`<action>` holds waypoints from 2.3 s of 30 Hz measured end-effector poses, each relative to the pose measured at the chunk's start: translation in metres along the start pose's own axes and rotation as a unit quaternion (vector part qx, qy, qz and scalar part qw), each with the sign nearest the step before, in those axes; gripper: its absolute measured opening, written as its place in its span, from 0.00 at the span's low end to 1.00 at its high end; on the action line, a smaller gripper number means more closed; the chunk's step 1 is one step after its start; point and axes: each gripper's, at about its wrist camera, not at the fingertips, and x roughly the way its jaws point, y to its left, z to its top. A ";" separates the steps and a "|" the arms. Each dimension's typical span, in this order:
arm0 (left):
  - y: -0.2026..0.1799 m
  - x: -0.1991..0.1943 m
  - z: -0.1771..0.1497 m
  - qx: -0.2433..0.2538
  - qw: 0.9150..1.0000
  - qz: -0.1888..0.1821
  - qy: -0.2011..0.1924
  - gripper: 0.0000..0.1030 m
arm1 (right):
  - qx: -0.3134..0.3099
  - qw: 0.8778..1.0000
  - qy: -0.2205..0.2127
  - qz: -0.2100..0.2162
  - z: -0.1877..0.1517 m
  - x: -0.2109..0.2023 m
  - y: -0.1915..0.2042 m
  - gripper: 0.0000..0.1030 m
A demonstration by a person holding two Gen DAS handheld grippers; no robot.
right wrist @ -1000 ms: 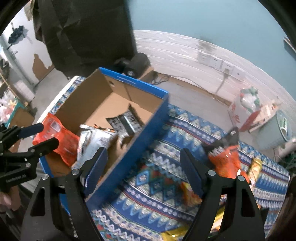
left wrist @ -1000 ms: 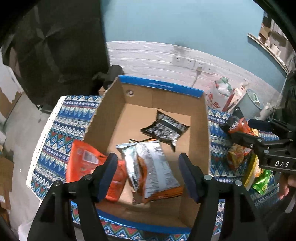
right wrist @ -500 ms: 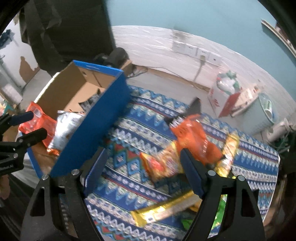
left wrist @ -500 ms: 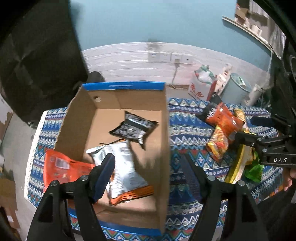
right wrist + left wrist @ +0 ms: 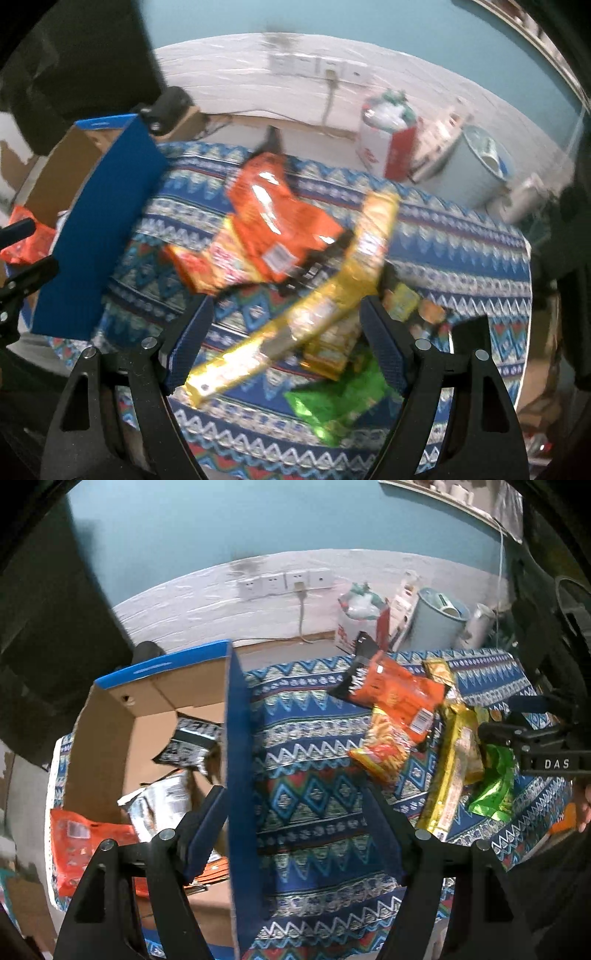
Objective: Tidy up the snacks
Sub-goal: 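Move both open tools from the box back over the snack pile, then grasp the green snack bag from the pile with the right tool, then grasp the long yellow snack bar with the left tool while the right tool holds the green bag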
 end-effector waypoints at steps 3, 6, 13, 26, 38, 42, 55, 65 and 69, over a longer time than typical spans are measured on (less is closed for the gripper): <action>-0.013 0.006 0.000 0.010 1.000 -0.002 0.006 0.74 | 0.009 1.000 0.007 -0.018 -0.007 0.004 -0.014 0.80; -0.026 0.015 0.001 0.019 1.000 -0.007 0.020 0.74 | 0.016 0.999 0.023 -0.045 -0.018 0.013 -0.027 0.80; -0.050 0.030 0.001 0.029 0.998 -0.022 0.044 0.74 | 0.025 0.995 0.066 -0.077 -0.043 0.038 -0.046 0.81; -0.096 0.057 0.005 0.071 0.995 -0.027 0.072 0.74 | 0.021 0.988 0.111 -0.103 -0.081 0.057 -0.061 0.81; -0.138 0.075 0.014 0.098 0.989 -0.063 0.087 0.74 | 0.070 0.990 0.112 -0.039 -0.097 0.065 -0.092 0.80; -0.145 0.087 0.014 0.095 0.988 -0.073 0.103 0.74 | 0.060 0.992 0.113 -0.024 -0.100 0.070 -0.093 0.51; -0.173 0.119 0.016 0.116 0.981 -0.096 0.124 0.74 | 0.083 0.994 0.072 -0.021 -0.102 0.050 -0.129 0.28; -0.180 0.135 0.004 0.137 0.974 -0.110 0.143 0.34 | 0.093 0.994 0.060 -0.014 -0.087 0.043 -0.133 0.28; -0.176 0.129 0.003 0.140 0.977 -0.098 0.126 0.31 | 0.087 0.995 0.054 -0.012 -0.080 0.045 -0.128 0.28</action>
